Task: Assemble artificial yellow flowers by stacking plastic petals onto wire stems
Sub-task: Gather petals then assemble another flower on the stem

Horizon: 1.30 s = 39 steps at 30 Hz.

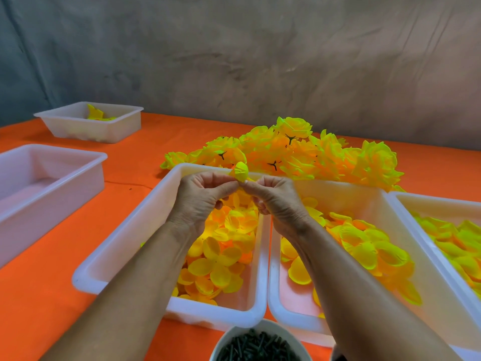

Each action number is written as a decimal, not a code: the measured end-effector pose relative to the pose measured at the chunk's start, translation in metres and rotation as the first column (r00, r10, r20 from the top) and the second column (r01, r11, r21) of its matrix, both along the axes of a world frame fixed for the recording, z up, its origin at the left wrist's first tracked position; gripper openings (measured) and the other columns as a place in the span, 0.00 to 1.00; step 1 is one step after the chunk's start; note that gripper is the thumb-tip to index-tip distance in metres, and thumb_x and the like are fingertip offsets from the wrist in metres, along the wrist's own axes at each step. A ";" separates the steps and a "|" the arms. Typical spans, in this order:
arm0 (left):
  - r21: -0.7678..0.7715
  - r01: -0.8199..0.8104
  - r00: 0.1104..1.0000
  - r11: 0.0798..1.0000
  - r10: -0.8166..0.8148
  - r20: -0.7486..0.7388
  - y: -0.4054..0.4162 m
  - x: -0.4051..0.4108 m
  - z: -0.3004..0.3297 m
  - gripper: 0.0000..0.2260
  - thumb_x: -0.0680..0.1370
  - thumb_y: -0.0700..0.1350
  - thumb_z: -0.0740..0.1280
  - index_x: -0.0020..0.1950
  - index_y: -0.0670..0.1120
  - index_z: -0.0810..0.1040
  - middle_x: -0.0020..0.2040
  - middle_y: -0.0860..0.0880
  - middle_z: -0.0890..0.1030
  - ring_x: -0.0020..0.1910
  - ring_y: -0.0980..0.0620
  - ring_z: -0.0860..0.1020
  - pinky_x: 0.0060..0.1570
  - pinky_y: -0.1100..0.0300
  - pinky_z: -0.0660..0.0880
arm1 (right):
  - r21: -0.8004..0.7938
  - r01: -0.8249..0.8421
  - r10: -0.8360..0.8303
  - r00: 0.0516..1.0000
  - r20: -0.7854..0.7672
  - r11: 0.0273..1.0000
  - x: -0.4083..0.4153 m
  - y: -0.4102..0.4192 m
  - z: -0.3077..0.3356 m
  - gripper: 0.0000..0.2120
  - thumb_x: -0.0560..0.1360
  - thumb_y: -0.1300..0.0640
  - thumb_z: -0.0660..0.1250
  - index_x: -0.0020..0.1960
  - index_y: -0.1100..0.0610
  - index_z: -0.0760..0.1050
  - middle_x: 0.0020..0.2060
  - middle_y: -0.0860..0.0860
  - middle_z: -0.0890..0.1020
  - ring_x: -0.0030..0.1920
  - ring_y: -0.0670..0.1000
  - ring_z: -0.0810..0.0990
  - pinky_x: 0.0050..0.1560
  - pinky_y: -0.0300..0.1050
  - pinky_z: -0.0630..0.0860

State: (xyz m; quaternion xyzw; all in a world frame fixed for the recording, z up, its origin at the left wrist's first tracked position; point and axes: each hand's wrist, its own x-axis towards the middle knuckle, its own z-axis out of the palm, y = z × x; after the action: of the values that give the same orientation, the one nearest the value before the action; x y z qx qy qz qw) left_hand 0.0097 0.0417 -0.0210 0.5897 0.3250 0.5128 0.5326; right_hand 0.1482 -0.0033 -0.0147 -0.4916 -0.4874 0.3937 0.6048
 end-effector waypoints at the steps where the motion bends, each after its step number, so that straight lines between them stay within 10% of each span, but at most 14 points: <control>1: 0.000 -0.015 1.000 1.000 0.015 -0.010 0.000 0.000 0.000 0.04 0.69 0.38 0.73 0.39 0.47 0.83 0.29 0.53 0.81 0.27 0.60 0.73 0.25 0.67 0.68 | -0.007 -0.013 0.013 1.000 -0.002 1.000 0.001 -0.001 0.000 0.14 0.71 0.61 0.71 0.31 0.59 0.69 0.20 0.47 0.69 0.20 0.43 0.62 0.22 0.34 0.58; 10: 0.161 -0.142 0.964 0.977 0.173 -0.202 -0.004 0.005 0.001 0.08 0.74 0.36 0.70 0.36 0.46 0.79 0.27 0.52 0.75 0.23 0.62 0.70 0.24 0.72 0.66 | -0.032 -0.074 0.077 0.990 0.119 0.997 0.002 0.002 -0.002 0.12 0.73 0.59 0.71 0.31 0.58 0.76 0.24 0.49 0.78 0.23 0.43 0.69 0.23 0.33 0.64; 24: -0.452 0.007 0.967 0.892 0.109 0.229 0.004 0.004 0.007 0.04 0.73 0.36 0.68 0.39 0.43 0.76 0.25 0.50 0.75 0.23 0.57 0.72 0.20 0.68 0.65 | -0.071 -0.028 0.029 0.999 0.016 0.997 -0.004 0.006 0.000 0.15 0.75 0.63 0.67 0.29 0.55 0.77 0.25 0.49 0.76 0.26 0.45 0.70 0.25 0.35 0.65; 30: -0.354 -0.184 0.954 0.917 0.253 0.160 0.008 0.003 0.005 0.08 0.75 0.35 0.64 0.37 0.43 0.76 0.26 0.51 0.75 0.26 0.56 0.70 0.20 0.68 0.64 | 0.161 0.228 -0.278 0.817 0.504 0.960 -0.011 0.009 -0.005 0.09 0.68 0.65 0.69 0.30 0.63 0.76 0.26 0.58 0.76 0.28 0.48 0.69 0.31 0.44 0.66; 39: 0.182 -0.415 0.868 0.891 0.448 -0.214 0.004 0.006 -0.002 0.04 0.75 0.36 0.63 0.40 0.40 0.73 0.35 0.44 0.75 0.37 0.43 0.75 0.37 0.53 0.72 | 0.245 0.498 -0.502 0.486 0.716 0.832 -0.013 0.010 -0.004 0.08 0.71 0.55 0.67 0.36 0.58 0.78 0.38 0.59 0.82 0.42 0.62 0.78 0.39 0.49 0.71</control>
State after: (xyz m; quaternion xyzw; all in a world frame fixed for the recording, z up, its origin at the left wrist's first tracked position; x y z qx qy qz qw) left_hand 0.0157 0.0458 -0.0226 0.5950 0.4791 0.5606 0.3195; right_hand 0.1355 0.0064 -0.0188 -0.7275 -0.5299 -0.0414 0.4338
